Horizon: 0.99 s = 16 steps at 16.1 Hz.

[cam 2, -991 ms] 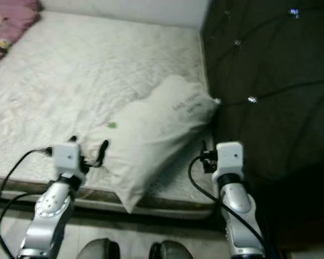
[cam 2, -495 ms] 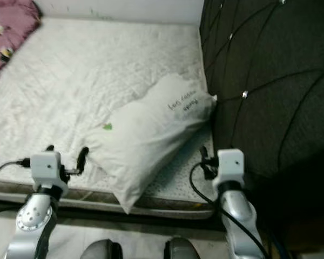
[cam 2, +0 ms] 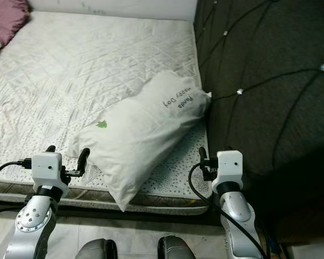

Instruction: Clean up the room

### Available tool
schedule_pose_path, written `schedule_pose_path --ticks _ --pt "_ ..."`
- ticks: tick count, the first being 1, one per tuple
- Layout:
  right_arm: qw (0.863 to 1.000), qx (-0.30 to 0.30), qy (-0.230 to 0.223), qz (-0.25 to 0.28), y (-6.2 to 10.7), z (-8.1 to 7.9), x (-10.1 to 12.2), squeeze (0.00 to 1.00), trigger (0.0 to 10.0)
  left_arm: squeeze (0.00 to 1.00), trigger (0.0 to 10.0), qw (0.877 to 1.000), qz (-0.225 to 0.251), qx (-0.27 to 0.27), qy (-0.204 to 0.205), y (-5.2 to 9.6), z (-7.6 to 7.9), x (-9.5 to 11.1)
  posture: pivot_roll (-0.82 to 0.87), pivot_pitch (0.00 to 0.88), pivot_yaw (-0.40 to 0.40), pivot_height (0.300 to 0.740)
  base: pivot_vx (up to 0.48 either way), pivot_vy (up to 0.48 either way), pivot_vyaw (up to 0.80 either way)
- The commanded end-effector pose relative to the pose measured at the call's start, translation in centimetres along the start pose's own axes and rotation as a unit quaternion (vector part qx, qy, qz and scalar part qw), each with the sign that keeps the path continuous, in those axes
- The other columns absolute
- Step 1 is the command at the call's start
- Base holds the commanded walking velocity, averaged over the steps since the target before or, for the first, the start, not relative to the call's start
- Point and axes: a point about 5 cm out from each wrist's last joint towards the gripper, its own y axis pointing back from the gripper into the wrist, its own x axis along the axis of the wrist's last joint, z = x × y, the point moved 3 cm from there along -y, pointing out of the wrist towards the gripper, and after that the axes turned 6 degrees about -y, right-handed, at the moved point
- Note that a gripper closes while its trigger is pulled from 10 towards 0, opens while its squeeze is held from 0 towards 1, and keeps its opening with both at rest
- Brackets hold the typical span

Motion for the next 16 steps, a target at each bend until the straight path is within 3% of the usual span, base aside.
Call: schedule_pose_path --ticks 1,5,12,16 --pt "1.000 -0.008 -0.003 0.003 0.25 0.41 0.22 0.00 10.0 0.00 10.0 1.000 -0.003 0.002 -0.002 0.15 -0.15 0.04 -0.02 0.133 -0.014 0.740 0.000 0.000 0.00" --pt "1.000 -0.002 -0.004 0.003 0.29 0.37 0.33 0.00 10.0 0.00 10.0 1.000 -0.001 0.002 -0.002 -0.07 -0.07 0.25 -0.02 0.143 -0.020 0.736 0.000 0.000 0.00" --pt "1.000 0.002 -0.006 0.003 0.28 0.22 0.45 0.00 10.0 0.00 10.0 1.000 0.003 0.000 0.001 -0.28 0.23 0.54 -0.02 0.148 -0.022 0.651 0.000 0.000 0.00" --pt "1.000 0.010 -0.013 0.006 0.12 -0.10 0.57 0.00 10.0 0.00 10.0 1.000 0.005 0.002 -0.001 -0.39 0.26 0.73 -0.02 0.150 -0.024 0.626 0.000 0.000 0.00"
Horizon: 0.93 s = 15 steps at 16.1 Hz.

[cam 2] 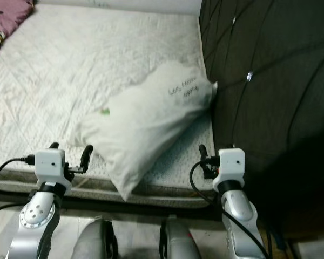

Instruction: Clean up the room

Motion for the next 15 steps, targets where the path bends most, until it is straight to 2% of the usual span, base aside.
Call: schedule_pose_path --ticks 1,12,15 --pt "1.000 -0.002 0.000 -0.002 0.1 0.2 0.0 0.00 10.0 0.00 10.0 1.000 -0.002 0.005 -0.003 0.1 -0.1 0.0 -0.02 0.149 -0.024 0.626 0.000 0.000 0.00" --pt "1.000 0.024 0.010 -0.002 -0.5 -0.3 0.3 0.00 10.0 0.00 10.0 1.000 0.004 0.009 -0.003 0.0 -0.1 0.2 -0.01 0.143 -0.039 0.626 0.000 0.000 0.00" --pt "0.998 0.061 0.013 0.005 -0.5 -1.4 0.5 0.00 10.0 0.00 10.0 1.000 0.008 0.007 -0.005 -0.2 -0.1 0.3 -0.01 0.137 -0.040 0.626 0.000 0.000 0.70"
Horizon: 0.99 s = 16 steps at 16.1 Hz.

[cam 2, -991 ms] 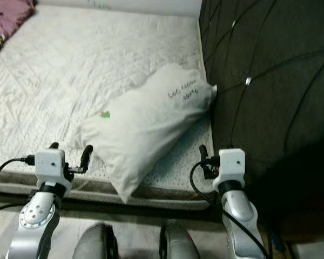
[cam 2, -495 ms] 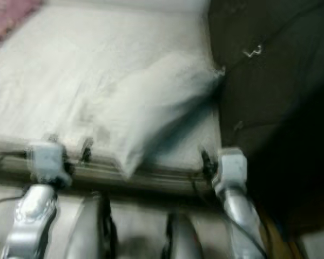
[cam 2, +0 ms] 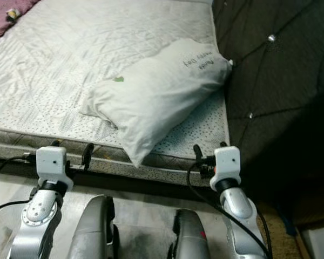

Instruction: Clean up the room

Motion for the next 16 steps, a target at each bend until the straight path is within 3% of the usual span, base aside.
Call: schedule_pose_path --ticks 1,3,16 --pt "1.000 0.011 -0.001 0.008 -0.17 -0.47 0.35 0.00 10.0 0.00 10.0 1.000 0.000 0.002 -0.005 0.15 -0.23 -0.09 -0.01 0.137 -0.040 0.626 0.000 0.000 0.79" --pt "1.000 0.013 -0.004 0.006 -0.25 -0.52 0.29 0.00 10.0 0.00 10.0 1.000 0.002 0.000 -0.004 0.08 -0.17 -0.05 -0.01 0.138 -0.041 0.626 0.120 0.000 0.55" --pt "1.000 0.019 -0.003 -0.003 -0.50 -0.60 -0.06 0.00 10.0 0.00 10.0 1.000 0.002 -0.007 -0.005 -0.03 0.10 -0.17 -0.01 0.144 -0.044 0.626 0.287 0.000 0.00"
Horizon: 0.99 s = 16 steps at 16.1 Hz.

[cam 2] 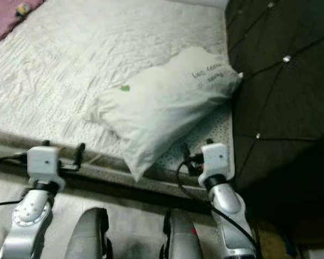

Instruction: Clean up the room

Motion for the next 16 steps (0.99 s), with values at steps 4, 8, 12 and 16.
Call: schedule_pose_path --ticks 4,8,12,16 --pt "1.000 -0.018 0.008 -0.007 0.4 1.3 -0.2 0.00 10.0 0.00 10.0 1.000 0.002 -0.017 0.008 -0.1 1.2 0.2 -0.01 0.146 -0.047 0.626 0.407 0.000 0.00" --pt "1.000 -0.019 0.010 -0.008 0.4 1.4 -0.3 0.00 10.0 0.00 10.0 1.000 0.003 -0.017 0.009 -0.2 1.3 0.2 -0.01 0.143 -0.047 0.626 0.383 0.000 0.00" --pt "1.000 -0.007 0.004 -0.012 0.2 1.2 -0.5 0.00 10.0 0.00 10.0 1.000 -0.008 -0.018 0.007 0.1 1.0 -0.2 -0.01 0.135 -0.045 0.611 0.069 0.000 0.00" --pt "0.997 0.041 0.006 -0.058 -0.2 0.7 -1.7 0.00 10.0 0.00 10.0 0.998 -0.053 -0.016 -0.022 1.8 -0.5 -2.2 0.01 0.138 -0.042 0.576 0.000 0.000 0.00"
